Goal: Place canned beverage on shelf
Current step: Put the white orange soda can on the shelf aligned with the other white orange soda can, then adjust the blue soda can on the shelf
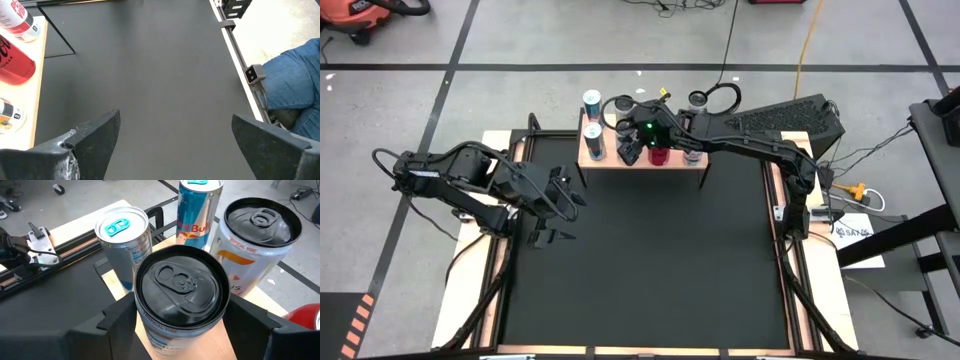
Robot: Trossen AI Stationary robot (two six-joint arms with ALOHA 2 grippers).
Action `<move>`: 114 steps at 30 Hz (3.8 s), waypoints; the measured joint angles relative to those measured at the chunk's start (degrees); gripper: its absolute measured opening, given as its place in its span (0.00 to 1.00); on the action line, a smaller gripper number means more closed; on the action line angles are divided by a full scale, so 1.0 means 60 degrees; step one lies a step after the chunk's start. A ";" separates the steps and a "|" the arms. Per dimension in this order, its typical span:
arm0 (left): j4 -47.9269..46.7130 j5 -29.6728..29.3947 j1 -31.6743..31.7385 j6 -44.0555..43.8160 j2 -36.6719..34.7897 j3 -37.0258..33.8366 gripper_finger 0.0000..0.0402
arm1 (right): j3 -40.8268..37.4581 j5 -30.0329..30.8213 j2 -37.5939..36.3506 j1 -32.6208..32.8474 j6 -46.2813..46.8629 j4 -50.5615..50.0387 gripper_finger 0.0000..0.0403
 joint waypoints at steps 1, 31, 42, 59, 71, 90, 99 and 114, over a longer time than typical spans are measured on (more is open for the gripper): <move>0.0000 0.0000 0.0001 0.0000 0.0000 0.0000 0.96 | 0.0005 -0.0009 0.0000 0.0000 0.0039 -0.0024 0.60; 0.0000 0.0000 0.0001 0.0011 0.0000 0.0000 0.96 | 0.0005 -0.0053 -0.0007 -0.0131 -0.0552 -0.0075 0.60; 0.0000 0.0000 0.0001 0.0012 0.0000 0.0000 0.96 | 0.0005 -0.0093 0.0000 -0.0186 -0.0101 -0.0057 0.60; 0.0000 0.0000 0.0003 0.0015 0.0002 0.0000 0.96 | 0.0002 -0.0118 0.0007 -0.0182 -0.0163 -0.0061 0.64; 0.0000 0.0000 0.0002 0.0015 0.0004 0.0000 0.96 | -0.0024 -0.0191 0.0040 -0.0175 -0.0159 -0.0090 0.76; 0.0000 0.0000 0.0002 0.0007 0.0003 0.0000 0.96 | -0.0013 -0.0847 -0.0772 -0.0168 -0.0332 -0.0022 0.76; 0.0001 0.0000 0.0000 0.0004 0.0004 0.0000 0.96 | -0.0002 -0.2171 -0.1952 -0.0168 -0.0334 -0.0817 0.76; 0.0008 0.0106 0.0000 0.0013 0.0004 0.0000 0.96 | -0.0002 -0.2133 -0.3085 -0.0168 -0.0407 -0.3364 0.76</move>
